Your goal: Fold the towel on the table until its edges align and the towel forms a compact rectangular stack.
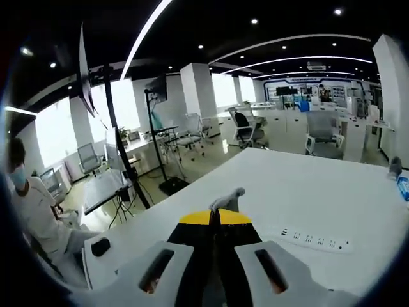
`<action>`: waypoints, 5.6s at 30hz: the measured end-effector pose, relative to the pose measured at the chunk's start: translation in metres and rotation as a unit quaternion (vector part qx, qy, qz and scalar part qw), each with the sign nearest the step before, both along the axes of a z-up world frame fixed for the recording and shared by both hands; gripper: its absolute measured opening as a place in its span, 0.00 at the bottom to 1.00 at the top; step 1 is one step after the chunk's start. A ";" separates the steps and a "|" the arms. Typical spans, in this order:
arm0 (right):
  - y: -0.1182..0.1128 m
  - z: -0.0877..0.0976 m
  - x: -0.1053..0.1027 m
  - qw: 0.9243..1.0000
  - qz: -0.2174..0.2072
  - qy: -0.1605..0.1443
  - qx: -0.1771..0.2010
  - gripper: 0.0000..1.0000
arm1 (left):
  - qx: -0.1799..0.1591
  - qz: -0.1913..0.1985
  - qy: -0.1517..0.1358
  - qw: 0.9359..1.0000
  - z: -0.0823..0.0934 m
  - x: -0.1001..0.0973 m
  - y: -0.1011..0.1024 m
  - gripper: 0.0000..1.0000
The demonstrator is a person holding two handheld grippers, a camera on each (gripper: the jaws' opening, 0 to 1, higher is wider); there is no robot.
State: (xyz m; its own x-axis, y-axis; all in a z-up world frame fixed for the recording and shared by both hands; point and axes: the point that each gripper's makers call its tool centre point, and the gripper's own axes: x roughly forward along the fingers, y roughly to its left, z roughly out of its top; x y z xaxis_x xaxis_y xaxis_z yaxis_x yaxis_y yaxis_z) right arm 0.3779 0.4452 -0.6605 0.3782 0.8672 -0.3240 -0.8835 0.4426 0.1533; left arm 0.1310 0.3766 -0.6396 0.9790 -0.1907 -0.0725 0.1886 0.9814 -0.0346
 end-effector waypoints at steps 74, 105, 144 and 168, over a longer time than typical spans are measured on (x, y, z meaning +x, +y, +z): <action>0.194 -0.208 -0.051 0.996 0.041 0.048 -0.068 0.01 | -0.148 0.365 0.168 0.904 -0.262 -0.071 0.188 0.05; 0.093 -0.155 -0.001 0.996 0.011 0.017 -0.088 0.29 | -0.008 0.317 0.146 0.937 -0.176 -0.055 0.151 0.40; -0.103 -0.163 0.043 0.987 -0.011 -0.003 -0.161 0.45 | -0.006 0.105 0.229 0.968 -0.198 0.028 -0.045 0.67; -0.119 -0.221 0.047 0.980 -0.012 0.045 -0.194 0.40 | -0.008 -0.010 0.271 0.962 -0.233 0.047 -0.108 0.39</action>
